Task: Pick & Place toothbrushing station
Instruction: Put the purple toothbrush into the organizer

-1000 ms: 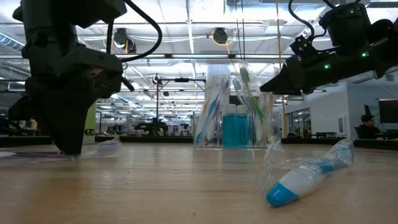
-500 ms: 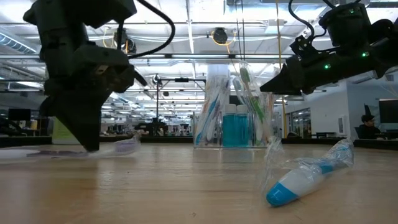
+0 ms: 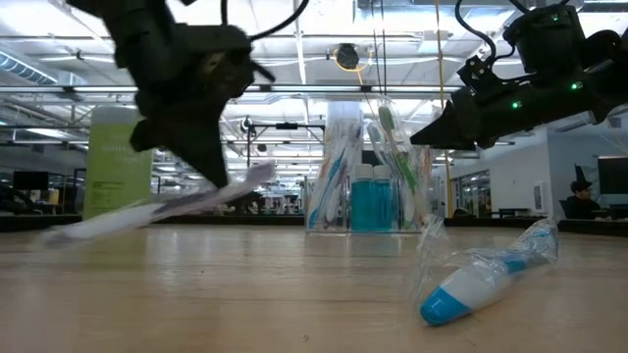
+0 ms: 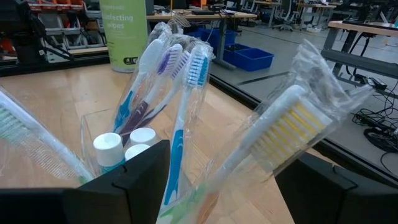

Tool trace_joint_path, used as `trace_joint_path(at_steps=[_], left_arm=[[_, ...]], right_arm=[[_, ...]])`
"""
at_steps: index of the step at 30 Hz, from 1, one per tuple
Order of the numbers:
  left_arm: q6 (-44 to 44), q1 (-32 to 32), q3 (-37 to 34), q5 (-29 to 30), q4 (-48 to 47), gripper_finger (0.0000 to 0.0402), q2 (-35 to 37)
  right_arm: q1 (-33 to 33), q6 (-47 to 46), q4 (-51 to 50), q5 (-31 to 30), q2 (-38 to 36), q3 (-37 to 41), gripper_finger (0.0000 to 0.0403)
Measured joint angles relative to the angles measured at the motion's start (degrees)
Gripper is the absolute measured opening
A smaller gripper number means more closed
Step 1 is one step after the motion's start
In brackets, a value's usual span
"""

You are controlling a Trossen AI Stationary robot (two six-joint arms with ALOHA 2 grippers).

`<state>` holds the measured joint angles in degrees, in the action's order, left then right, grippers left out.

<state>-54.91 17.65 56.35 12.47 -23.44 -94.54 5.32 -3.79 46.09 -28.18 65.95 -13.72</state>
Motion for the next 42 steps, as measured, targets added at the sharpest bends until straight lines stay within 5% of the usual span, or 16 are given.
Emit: trace_joint_path(at_steps=[15,33,42], left_arm=[[21.0,-5.9,11.6,18.9,6.3,0.0003,0.1],[46.0,-16.9,12.5,19.2,28.0,0.0002,0.0],[44.8,-20.0,6.1,19.0,37.5,0.0002,-0.8]], right_arm=[[0.0,0.0,0.0,0.0,0.0,0.0,0.0267],[0.0,0.0,0.0,0.0,0.0,0.0,0.0267],[0.0,0.0,-0.1,0.0,0.0,0.0,0.0267]])
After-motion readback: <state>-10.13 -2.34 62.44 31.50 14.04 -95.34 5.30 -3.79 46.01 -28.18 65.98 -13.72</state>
